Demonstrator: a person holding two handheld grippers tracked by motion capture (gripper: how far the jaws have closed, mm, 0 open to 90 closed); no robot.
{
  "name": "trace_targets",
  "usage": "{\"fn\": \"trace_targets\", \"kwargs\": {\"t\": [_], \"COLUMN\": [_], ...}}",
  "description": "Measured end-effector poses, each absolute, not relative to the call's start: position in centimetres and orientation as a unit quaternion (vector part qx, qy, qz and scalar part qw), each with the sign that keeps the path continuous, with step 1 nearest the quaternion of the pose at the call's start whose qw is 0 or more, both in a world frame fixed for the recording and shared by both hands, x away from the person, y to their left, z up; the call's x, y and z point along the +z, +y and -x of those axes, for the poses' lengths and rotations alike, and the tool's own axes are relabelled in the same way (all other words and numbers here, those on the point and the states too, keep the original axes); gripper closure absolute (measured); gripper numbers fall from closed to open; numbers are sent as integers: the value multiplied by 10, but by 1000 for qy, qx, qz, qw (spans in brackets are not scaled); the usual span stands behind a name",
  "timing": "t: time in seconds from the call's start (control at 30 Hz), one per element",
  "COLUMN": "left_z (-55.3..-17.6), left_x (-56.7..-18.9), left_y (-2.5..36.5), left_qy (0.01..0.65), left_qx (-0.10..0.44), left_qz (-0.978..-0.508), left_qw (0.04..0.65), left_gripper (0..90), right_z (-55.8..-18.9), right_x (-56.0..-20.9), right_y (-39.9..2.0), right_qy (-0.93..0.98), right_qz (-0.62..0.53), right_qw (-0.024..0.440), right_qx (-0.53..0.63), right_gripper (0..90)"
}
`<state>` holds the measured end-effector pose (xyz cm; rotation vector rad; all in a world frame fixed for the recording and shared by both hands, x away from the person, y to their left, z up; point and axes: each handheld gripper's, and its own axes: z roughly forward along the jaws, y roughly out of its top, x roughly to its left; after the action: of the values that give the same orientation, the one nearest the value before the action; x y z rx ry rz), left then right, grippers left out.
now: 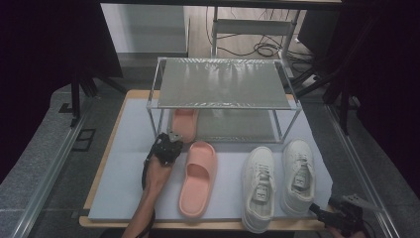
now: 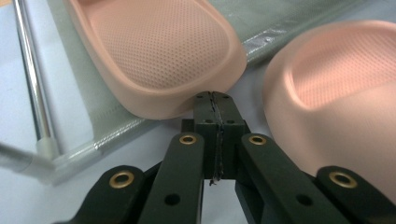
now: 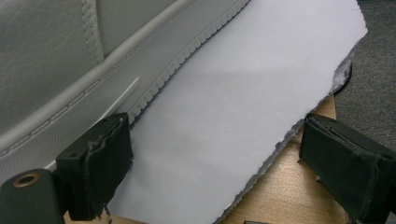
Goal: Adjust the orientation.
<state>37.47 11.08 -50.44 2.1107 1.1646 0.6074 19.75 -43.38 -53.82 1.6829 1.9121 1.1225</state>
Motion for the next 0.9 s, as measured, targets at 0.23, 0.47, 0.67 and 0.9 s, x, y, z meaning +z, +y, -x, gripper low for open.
{"fn": "trace_targets", "kwargs": {"t": [0.23,0.47,0.67,0.9], "left_z": [-387,-396,-397,-387], "left_x": [-506,-509,-507,-502], "left_y": [102,96,97,104], "left_qy": [442,436,436,429], "left_qx": [235,239,235,216], "left_qz": [-809,-815,-816,-817], "left_qw": [309,298,298,320], "left_gripper": [896,896,897,849], "right_z": [-197,-198,-197,-197], "right_x": [-538,-538,-538,-539], "right_y": [-434,-434,-434,-434], "right_qy": [676,676,676,676], "right_qz": [-595,-594,-594,-593], "right_qw": [178,178,178,178], "right_qx": [397,397,398,399], "right_gripper": [91,90,90,90]}}
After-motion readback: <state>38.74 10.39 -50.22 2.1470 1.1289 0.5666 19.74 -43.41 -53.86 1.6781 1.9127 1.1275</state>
